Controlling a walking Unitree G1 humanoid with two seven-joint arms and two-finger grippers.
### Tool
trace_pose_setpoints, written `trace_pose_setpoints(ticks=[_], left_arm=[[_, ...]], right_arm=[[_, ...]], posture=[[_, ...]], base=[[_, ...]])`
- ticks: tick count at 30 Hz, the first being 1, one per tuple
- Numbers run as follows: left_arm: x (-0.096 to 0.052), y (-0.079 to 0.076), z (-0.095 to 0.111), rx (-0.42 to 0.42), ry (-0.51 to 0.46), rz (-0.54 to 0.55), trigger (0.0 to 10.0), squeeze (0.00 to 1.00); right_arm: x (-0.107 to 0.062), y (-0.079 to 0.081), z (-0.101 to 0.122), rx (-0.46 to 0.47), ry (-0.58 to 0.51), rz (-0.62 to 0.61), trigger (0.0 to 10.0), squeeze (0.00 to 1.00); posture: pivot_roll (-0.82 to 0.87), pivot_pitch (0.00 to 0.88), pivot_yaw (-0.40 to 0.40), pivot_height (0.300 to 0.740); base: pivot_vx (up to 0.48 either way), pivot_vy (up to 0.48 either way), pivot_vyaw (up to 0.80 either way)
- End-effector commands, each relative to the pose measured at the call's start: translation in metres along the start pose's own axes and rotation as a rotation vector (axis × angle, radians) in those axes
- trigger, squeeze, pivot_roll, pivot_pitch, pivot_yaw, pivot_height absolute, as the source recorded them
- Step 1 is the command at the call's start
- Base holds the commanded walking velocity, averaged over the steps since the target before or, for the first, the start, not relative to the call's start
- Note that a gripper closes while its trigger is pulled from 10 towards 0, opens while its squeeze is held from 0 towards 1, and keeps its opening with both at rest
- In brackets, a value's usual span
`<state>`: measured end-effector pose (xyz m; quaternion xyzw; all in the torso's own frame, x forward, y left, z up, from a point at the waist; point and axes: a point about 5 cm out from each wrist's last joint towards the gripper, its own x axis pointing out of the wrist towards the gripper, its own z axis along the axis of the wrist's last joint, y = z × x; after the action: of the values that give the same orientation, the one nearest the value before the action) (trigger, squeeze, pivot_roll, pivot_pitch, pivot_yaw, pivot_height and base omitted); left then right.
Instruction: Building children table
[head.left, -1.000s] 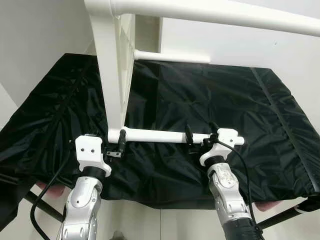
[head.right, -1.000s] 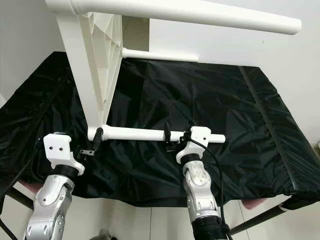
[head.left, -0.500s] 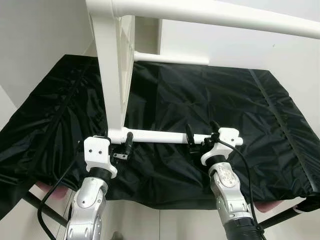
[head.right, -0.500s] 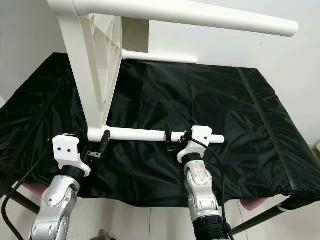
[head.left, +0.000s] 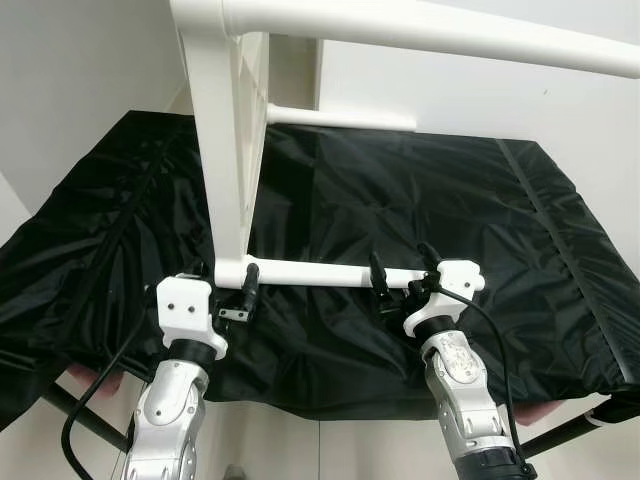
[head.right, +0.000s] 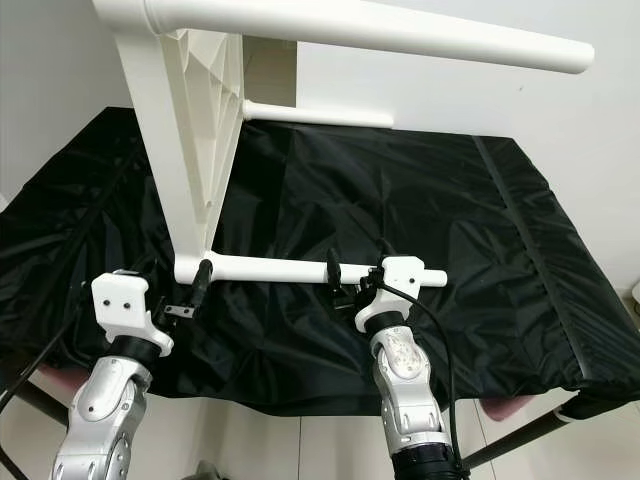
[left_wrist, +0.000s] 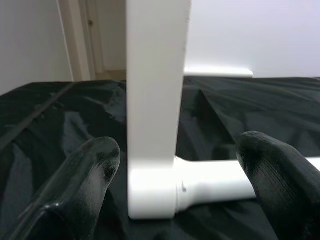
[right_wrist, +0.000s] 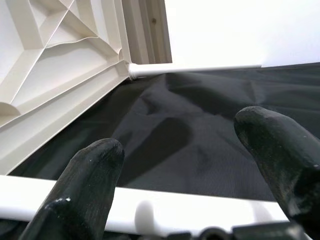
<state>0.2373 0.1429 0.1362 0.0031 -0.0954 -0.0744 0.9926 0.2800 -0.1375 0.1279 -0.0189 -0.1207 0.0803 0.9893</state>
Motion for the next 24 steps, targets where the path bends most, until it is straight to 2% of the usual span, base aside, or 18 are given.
trace_pose_setpoints(ticks=[1, 13, 17, 24], left_arm=[[-0.002, -0.002, -0.001, -0.001, 0.014, 0.009, 10.0, 0.00], [-0.002, 0.000, 0.005, 0.013, 0.008, -0.011, 10.0, 0.00], [0.003, -0.002, 0.010, -0.006, -0.011, -0.029, 10.0, 0.00], [0.008, -0.004, 0.012, -0.013, -0.020, -0.031, 10.0, 0.00]], right_arm=[[-0.004, 0.000, -0.002, 0.005, 0.020, 0.001, 10.0, 0.00], [-0.004, -0.005, -0.002, 0.012, 0.031, -0.019, 10.0, 0.00], [0.001, -0.015, 0.002, -0.001, 0.018, -0.058, 10.0, 0.00], [0.004, -0.022, 0.004, -0.023, 0.011, -0.069, 10.0, 0.00]], posture=[[-0.04, 0.031, -0.009, 0.740], [-0.03, 0.037, -0.008, 0.740], [-0.03, 0.037, -0.011, 0.740], [-0.04, 0.027, -0.014, 0.740]], base=[[0.000, 0.000, 0.00], [0.000, 0.000, 0.00], [0.000, 0.000, 0.00], [0.000, 0.000, 0.00]])
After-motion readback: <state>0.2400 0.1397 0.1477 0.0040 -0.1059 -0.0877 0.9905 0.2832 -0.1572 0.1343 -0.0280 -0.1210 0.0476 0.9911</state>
